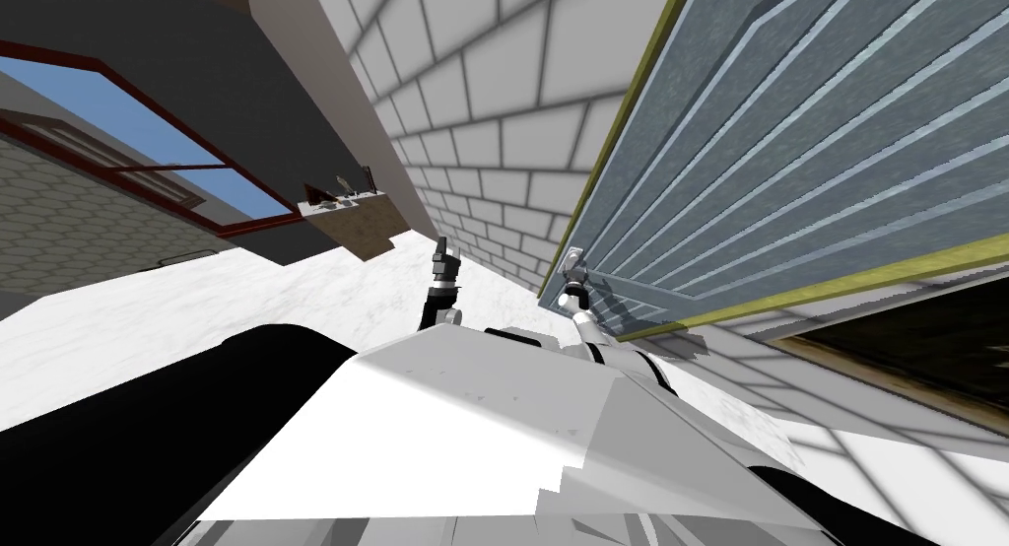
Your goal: Pull the door open
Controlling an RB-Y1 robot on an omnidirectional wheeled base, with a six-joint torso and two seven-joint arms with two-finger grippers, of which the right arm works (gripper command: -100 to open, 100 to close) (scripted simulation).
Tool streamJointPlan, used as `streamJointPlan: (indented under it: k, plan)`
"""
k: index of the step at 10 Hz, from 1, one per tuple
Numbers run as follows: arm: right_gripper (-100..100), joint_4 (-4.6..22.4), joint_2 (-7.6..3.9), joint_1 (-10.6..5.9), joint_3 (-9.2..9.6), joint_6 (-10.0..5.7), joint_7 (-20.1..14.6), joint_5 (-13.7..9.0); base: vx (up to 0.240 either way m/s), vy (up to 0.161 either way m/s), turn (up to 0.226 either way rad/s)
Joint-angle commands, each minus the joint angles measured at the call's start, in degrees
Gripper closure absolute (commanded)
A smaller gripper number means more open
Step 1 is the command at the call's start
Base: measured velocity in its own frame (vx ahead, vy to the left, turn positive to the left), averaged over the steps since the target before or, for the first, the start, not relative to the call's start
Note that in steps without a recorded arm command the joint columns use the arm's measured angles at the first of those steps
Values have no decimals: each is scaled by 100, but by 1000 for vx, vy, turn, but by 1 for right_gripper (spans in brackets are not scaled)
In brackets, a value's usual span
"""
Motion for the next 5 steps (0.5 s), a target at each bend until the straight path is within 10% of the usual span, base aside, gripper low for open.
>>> streamJointPlan:
  k: [1, 5]
  plan:
    - [-100, -20, 94, -27, -16, 20, -236, -133, -102, -49, 39]
    - [-100, -85, 284, -70, -50, 79, -665, -394, -83, -39, 29]
